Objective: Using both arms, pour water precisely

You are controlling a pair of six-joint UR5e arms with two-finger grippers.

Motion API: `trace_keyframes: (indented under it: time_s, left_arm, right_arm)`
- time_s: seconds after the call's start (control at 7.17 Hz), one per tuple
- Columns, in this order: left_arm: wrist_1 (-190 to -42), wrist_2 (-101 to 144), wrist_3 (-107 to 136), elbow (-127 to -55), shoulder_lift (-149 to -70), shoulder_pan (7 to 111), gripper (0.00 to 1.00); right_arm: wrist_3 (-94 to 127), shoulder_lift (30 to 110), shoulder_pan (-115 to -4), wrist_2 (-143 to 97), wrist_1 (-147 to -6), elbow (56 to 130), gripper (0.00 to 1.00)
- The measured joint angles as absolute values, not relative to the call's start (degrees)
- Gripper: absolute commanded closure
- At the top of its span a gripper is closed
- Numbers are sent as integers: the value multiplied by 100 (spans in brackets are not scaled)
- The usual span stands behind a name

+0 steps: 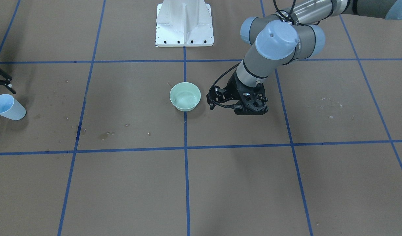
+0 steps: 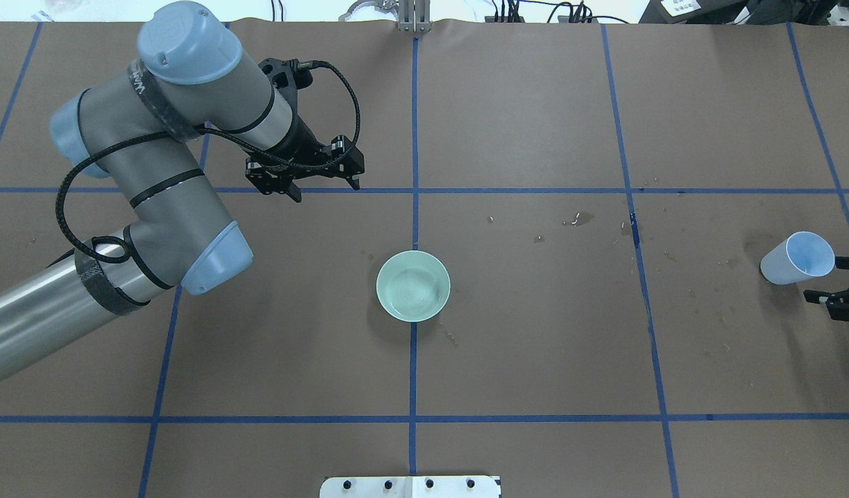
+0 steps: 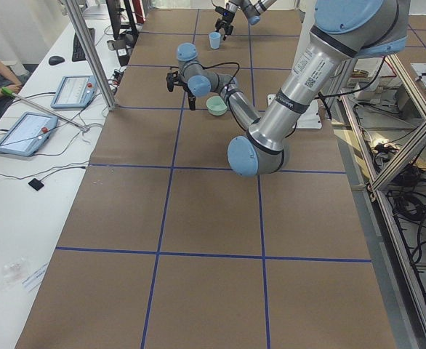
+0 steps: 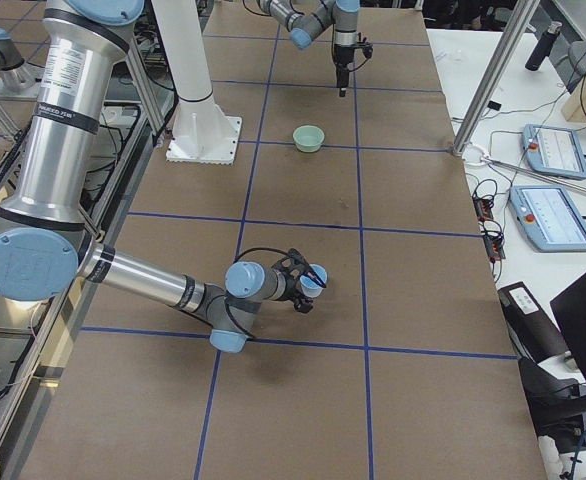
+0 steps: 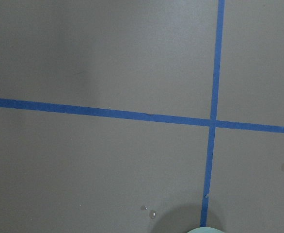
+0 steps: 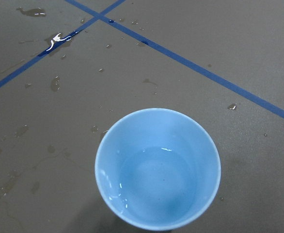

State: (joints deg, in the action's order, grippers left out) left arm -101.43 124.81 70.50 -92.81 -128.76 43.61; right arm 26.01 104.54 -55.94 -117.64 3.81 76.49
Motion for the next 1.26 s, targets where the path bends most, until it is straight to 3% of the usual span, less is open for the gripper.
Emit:
trace_keyframes:
  time_s: [1.26]
  left_arm:
    - [-10143, 12480, 7049, -9267, -12876, 4386, 1]
  right_arm:
    - [2843, 10362, -5151, -11014, 803, 7497, 0]
